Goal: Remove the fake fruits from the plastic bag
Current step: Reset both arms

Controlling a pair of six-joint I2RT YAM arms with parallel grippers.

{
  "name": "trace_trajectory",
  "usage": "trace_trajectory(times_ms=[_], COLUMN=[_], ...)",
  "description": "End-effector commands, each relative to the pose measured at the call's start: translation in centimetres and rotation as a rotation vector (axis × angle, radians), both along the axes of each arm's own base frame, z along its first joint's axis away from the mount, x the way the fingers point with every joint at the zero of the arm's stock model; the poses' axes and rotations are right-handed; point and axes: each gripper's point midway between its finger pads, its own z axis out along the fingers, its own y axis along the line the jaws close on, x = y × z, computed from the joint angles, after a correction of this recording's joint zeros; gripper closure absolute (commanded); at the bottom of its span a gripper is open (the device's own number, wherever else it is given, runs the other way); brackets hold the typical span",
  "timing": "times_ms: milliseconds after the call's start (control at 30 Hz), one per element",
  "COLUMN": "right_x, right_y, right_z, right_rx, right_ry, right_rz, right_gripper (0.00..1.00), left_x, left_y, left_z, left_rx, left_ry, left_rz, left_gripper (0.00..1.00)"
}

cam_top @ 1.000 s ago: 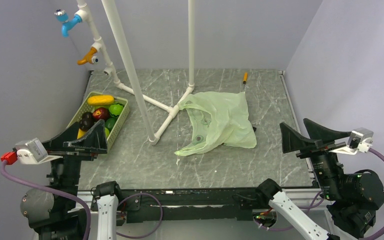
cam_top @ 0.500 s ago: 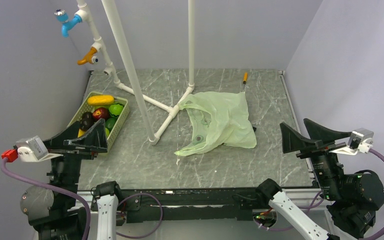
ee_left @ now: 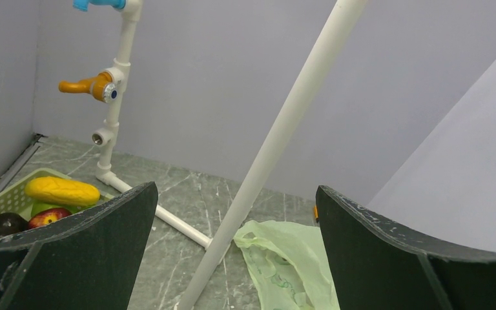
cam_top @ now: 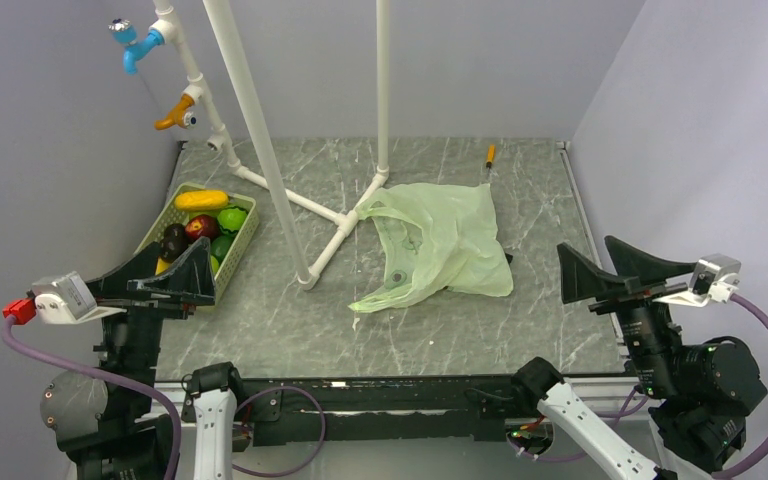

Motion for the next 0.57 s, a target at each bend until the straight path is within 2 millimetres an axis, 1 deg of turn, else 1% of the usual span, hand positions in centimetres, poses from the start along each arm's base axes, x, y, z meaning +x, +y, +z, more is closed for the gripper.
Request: trace_trajectory(times_ms=[0,67,167,300,400,433,467,500,533], right_x=[0.8,2.1,3.4,4.9,5.5,5.8,6.3,6.5,6.6], right_y=[-2.1,-3.1,-2.3,-1.2,-0.7,0.1,0.3,0.0,-0.5], right_z=[-0.1,-2.1,-4.2,-6.4,-7.2,-7.2,-8.0,-8.8,-9.0], right_rx=[0.088,0.118,0.107,0.075,0.047,0.005,-0.003,-0.010,-0.003], right_ry=[0.054,0.164,0.247,0.313,0.342,0.328,0.369,0.426,0.461], right_rz=[-0.124,-0.223,-0.242,-0.250,-0.244,-0.212,-0.227,-0.266,-0.302], right_gripper=[0.00,0.00,0.00,0.00,0.00,0.00,0.00,0.00,0.00], left_x=[0.9,1.7,3.1,4.7,5.1,5.1,5.1,5.1,5.0], left_y=[0.5,1.3,2.0,2.7,2.7,2.6,2.6,2.6,2.6], left_z=[0.0,-1.1,-2.8,-4.7,-5.1,-5.0,-5.0,-4.9,-4.9], left_rx=[0.001,-0.025,-0.054,-0.085,-0.081,-0.077,-0.076,-0.076,-0.074], left_ry=[0.011,0.051,0.111,0.198,0.236,0.233,0.228,0.222,0.213], left_rz=[0.018,0.046,0.064,0.082,0.076,0.073,0.073,0.072,0.071], left_gripper=[0.01,0.01,0.01,0.01,0.01,0.01,0.01,0.01,0.01])
